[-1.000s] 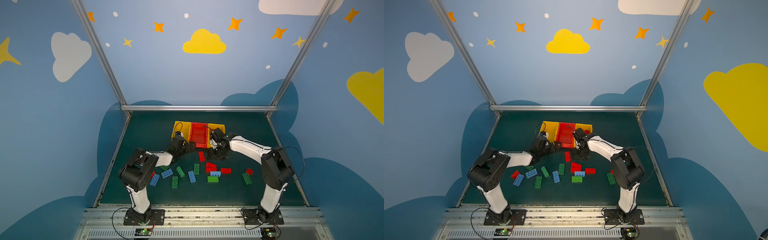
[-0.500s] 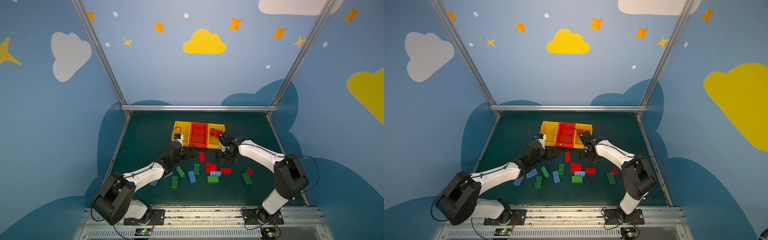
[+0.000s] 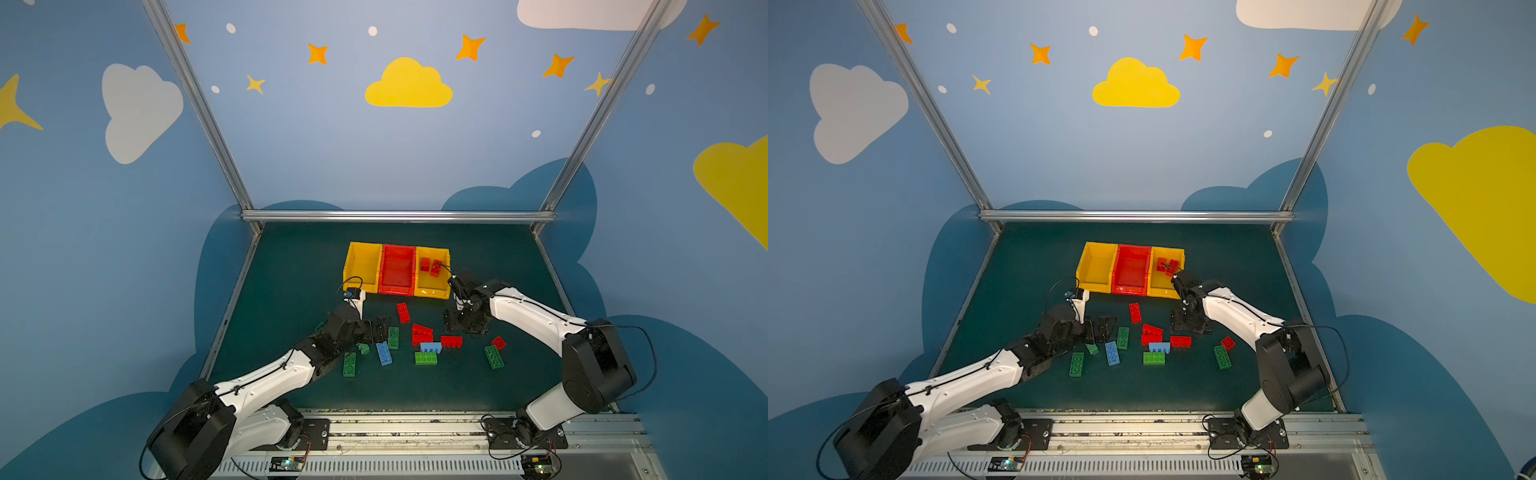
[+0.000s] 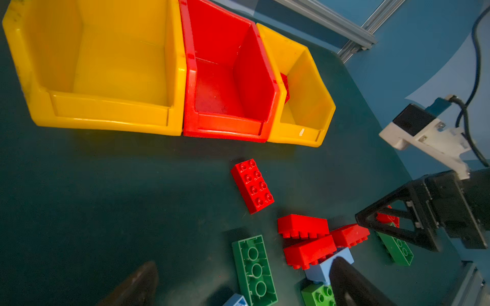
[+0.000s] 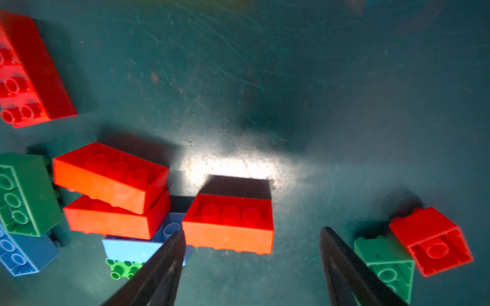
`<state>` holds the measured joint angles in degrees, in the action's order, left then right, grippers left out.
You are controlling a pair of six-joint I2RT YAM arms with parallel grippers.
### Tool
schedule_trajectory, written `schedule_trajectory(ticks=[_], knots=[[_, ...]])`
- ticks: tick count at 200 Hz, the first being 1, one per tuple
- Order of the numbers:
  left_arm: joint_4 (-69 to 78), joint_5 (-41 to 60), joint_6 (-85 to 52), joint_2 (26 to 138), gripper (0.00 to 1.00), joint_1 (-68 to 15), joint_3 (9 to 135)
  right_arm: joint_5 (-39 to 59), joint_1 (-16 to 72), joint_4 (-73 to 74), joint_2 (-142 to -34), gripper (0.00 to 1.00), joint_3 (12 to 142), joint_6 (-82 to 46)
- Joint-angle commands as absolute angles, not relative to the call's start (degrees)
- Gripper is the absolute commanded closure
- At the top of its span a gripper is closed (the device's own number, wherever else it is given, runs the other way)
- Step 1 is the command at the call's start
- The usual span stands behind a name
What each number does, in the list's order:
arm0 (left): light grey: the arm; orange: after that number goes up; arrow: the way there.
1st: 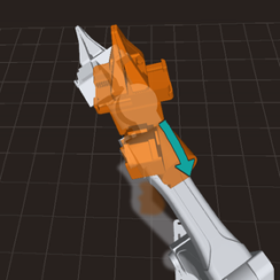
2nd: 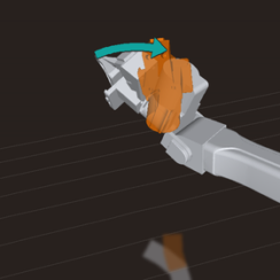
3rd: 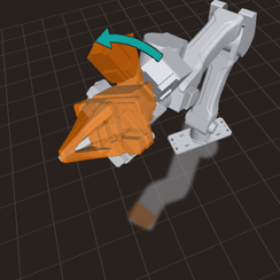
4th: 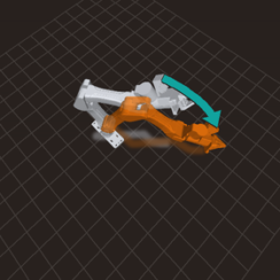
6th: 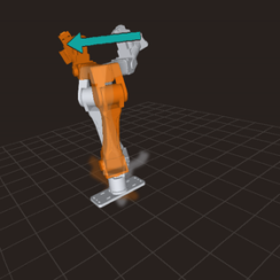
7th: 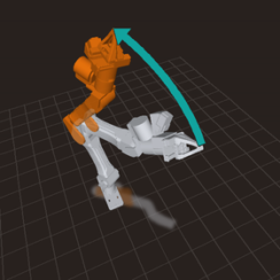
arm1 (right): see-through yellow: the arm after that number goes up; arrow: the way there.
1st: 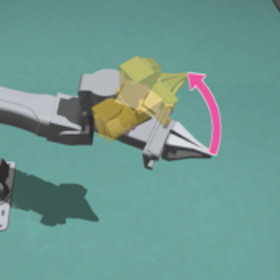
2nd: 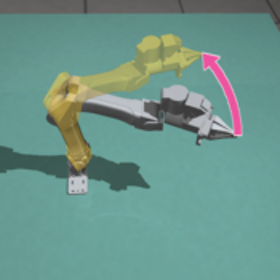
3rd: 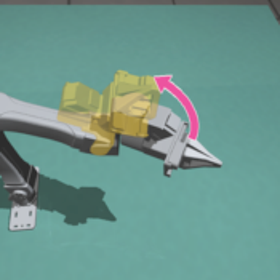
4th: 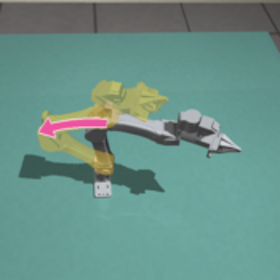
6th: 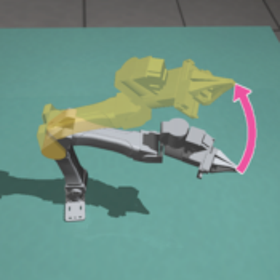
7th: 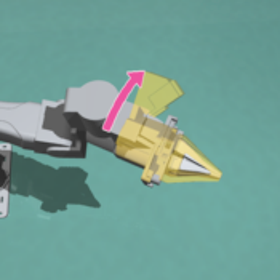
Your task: Sort the legos into containers by color
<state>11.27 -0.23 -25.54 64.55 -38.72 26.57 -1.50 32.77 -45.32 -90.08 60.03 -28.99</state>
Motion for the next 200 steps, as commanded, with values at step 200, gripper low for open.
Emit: schedule_trajectory(ticks=[200], knots=[[6.75, -3.16, -25.33, 55.74, 0.00, -38.92, 22.05, -3.71, 36.80, -46.93, -97.01, 0.59, 60.47, -35.92]])
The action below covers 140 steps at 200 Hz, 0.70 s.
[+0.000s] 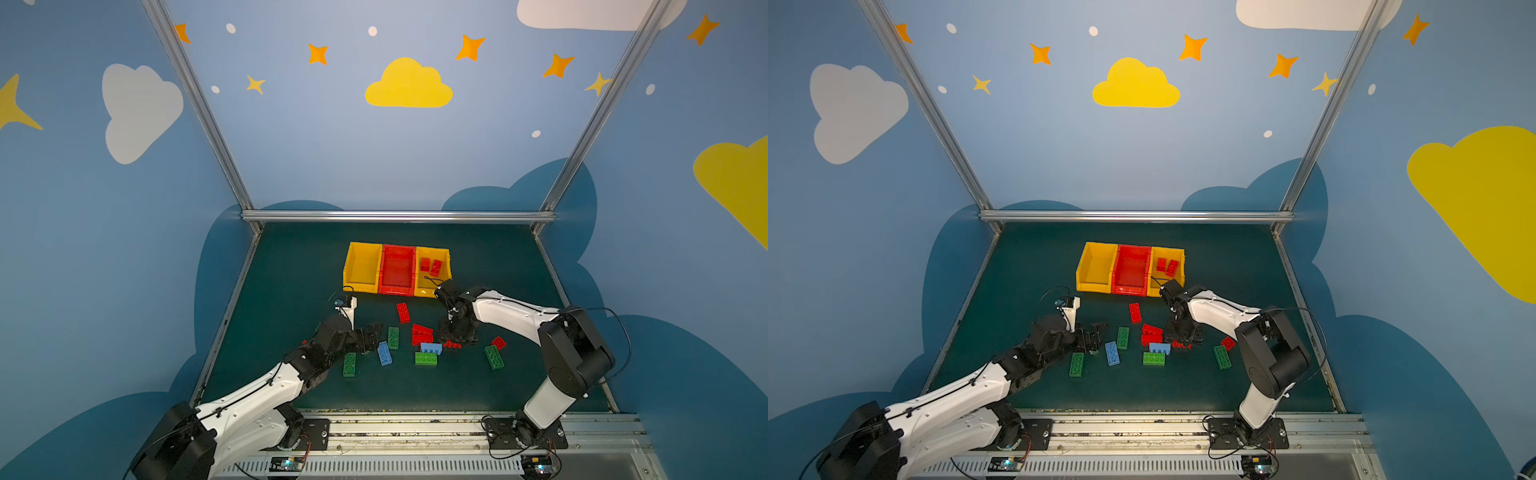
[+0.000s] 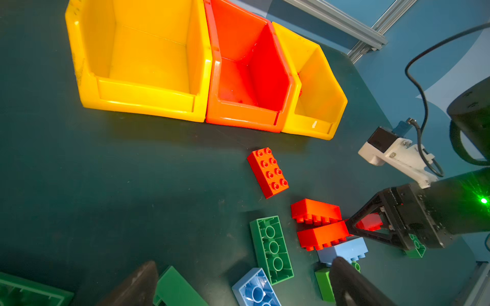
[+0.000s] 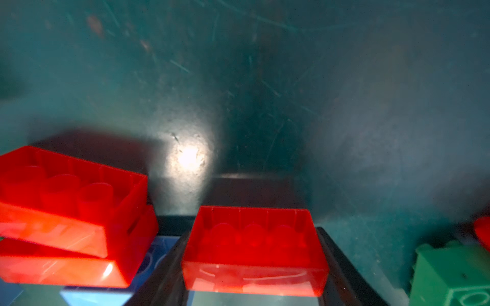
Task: Sort the legos into containers by color
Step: 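Lift the red brick with the right gripper and drop it into the yellow bin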
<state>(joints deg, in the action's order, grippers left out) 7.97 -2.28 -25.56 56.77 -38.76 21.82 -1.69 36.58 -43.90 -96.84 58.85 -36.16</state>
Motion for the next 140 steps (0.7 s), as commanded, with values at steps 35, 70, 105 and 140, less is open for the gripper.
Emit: schedule_trajectory(ticks=[35, 70, 105, 140], knots=[[5.89, -3.25, -25.44, 55.22, 0.00, -39.05, 23.00, -6.57, 36.01, -51.83, -95.38, 0.60, 68.98, -32.68], [5.89, -3.34, -25.73, 56.63, 0.00, -38.94, 25.07, -7.49, 33.11, -54.22, -101.07, 0.60, 82.70, -27.81], [5.30, -3.20, -25.03, 59.75, 0.00, -38.93, 28.08, -6.97, 30.76, -56.13, -112.54, 0.59, 98.69, -23.70], [3.91, -4.80, -24.70, 61.22, 0.00, -38.94, 29.96, -6.45, 28.87, -58.85, -123.32, 0.55, 112.27, -21.29]])
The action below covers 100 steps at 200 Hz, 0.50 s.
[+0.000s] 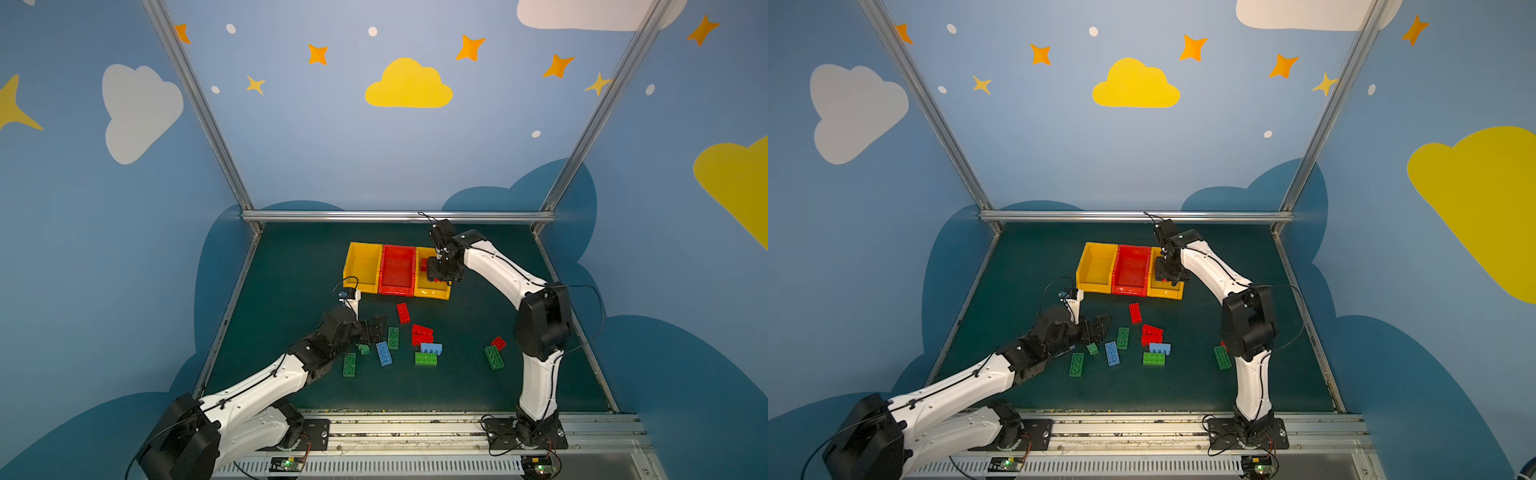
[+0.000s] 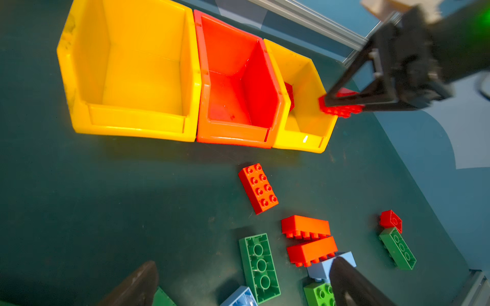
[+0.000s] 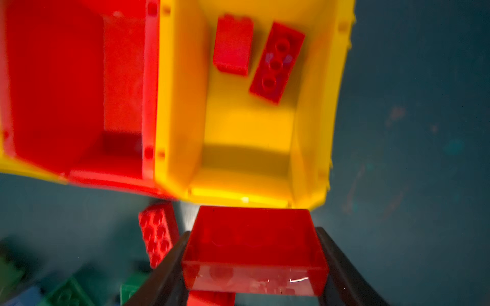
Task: Sort the legos into containers by color
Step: 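Lift the red brick with the right gripper and drop it into the yellow bin, then move the right gripper down to a red brick before the red bin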
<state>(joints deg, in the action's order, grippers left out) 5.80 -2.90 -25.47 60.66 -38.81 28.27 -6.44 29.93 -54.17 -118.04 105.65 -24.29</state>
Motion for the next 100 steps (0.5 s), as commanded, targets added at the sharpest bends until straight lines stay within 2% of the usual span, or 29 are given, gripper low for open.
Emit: schedule_trajectory(ticks=[1, 16, 37, 49, 100], knots=[[3.89, -4.86, -24.74, 61.24, 0.00, -38.94, 29.97, -6.52, 28.80, -58.96, -123.62, 0.55, 112.56, -21.28], [3.44, -5.77, -24.97, 60.96, 0.00, -38.96, 30.28, -6.42, 28.09, -59.58, -126.61, 0.49, 116.34, -20.68], [2.52, -6.54, -24.90, 60.01, 0.00, -38.85, 30.34, -6.28, 27.43, -60.45, -129.29, 0.33, 119.99, -19.80], [2.00, -6.68, -25.03, 59.23, 0.00, -38.85, 30.32, -6.50, 27.43, -61.16, -129.43, 0.28, 120.84, -19.42], [1.19, -7.86, -28.22, 54.12, 0.00, -38.89, 27.35, -6.71, 30.09, -59.27, -120.56, 0.23, 112.93, -20.01]])
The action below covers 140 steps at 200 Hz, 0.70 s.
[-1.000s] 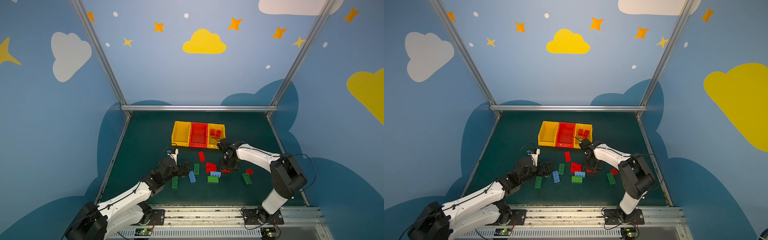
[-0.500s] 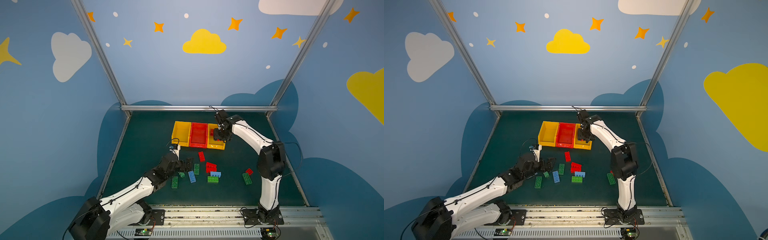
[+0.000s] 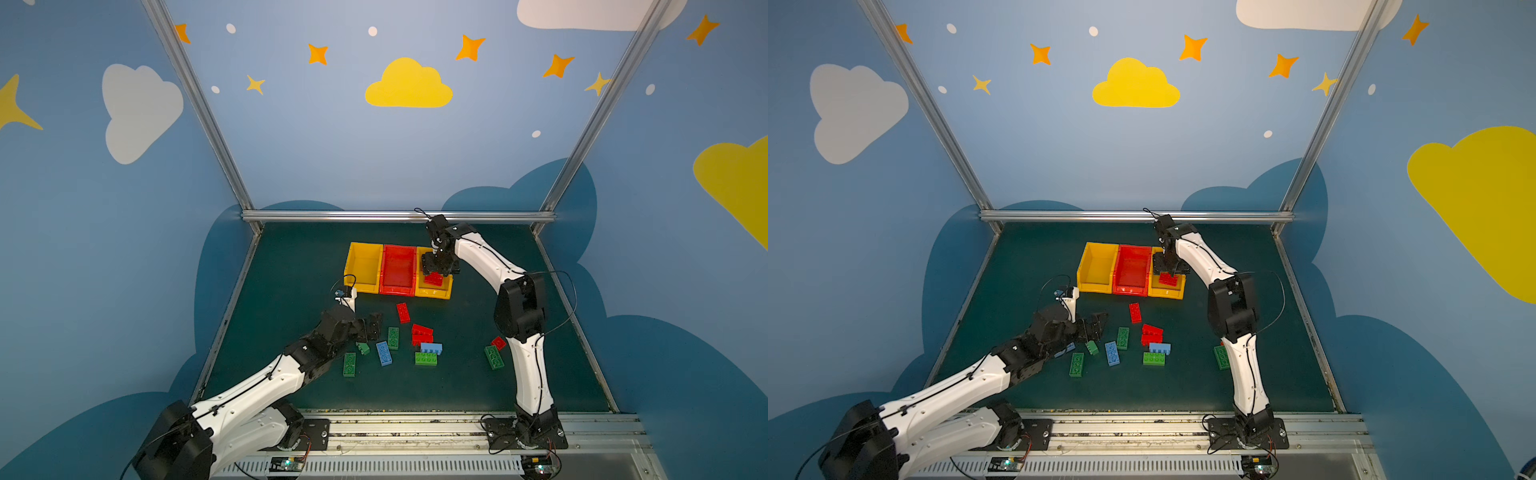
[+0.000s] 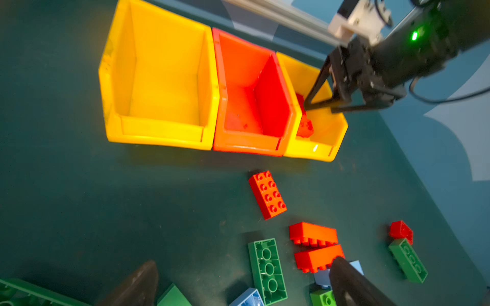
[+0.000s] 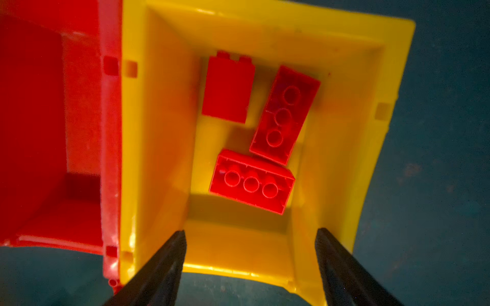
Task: Sort the legos into containers by color
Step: 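Move the right gripper down to a red brick before the red bin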
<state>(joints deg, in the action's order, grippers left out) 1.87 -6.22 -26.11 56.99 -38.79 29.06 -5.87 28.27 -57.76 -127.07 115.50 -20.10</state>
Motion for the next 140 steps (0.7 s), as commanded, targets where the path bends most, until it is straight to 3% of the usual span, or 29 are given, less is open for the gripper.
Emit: schedule_trajectory(ticks=[1, 63, 140], knots=[[1.26, -7.84, -28.30, 53.96, 0.00, -38.91, 27.26, -6.70, 30.21, -59.25, -120.48, 0.23, 112.76, -20.03], [-5.25, -5.39, -30.74, 40.00, 0.00, -38.93, 21.54, -3.60, 40.43, -54.65, -112.96, 0.23, 98.92, -24.96], [-13.37, -7.10, -32.93, 23.47, 0.00, -38.91, 16.53, -2.81, 47.20, -51.15, -119.82, 0.28, 98.50, -28.34]])
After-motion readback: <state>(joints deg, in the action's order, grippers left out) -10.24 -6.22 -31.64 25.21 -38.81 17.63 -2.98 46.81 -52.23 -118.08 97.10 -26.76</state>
